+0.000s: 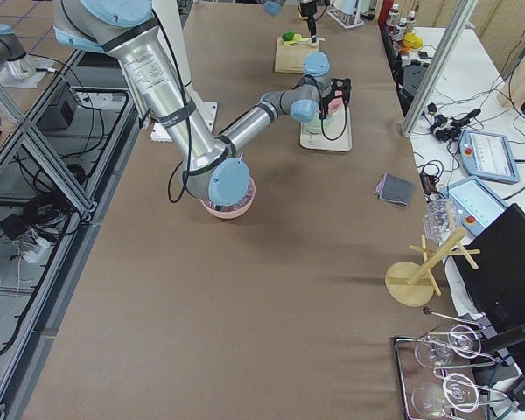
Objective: Stack pink bowl on green and place spoon
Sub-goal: 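Carry pink bowl toward green bowl while left gripper grasps white spoon, then lower the pink bowl into the green bowl and open the right gripper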
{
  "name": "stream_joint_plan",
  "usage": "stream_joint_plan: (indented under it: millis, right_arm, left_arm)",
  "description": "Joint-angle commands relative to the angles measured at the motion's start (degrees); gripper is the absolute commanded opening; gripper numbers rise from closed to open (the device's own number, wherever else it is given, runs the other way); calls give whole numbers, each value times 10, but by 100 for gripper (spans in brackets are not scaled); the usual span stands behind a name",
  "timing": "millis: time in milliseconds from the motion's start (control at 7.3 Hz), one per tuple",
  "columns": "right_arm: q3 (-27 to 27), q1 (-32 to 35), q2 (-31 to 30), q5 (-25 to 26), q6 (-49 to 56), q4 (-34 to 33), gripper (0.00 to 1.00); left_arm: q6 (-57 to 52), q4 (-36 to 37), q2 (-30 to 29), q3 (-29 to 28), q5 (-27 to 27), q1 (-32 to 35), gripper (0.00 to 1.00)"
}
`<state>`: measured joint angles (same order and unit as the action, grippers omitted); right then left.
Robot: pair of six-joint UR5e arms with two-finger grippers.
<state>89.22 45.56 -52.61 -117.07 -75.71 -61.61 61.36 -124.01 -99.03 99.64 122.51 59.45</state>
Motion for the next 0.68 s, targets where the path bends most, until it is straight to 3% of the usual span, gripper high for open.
stream_joint_plan:
  millis: [0,548]
  right_arm:
    - [-5,-16,18,4,-9,-36,0]
    - [-40,-39,37,8,-18,-36,0]
  left_arm:
    - [0,0,0,-3,0,-1,0]
    - [-2,-1,0,-10,0,-1,0]
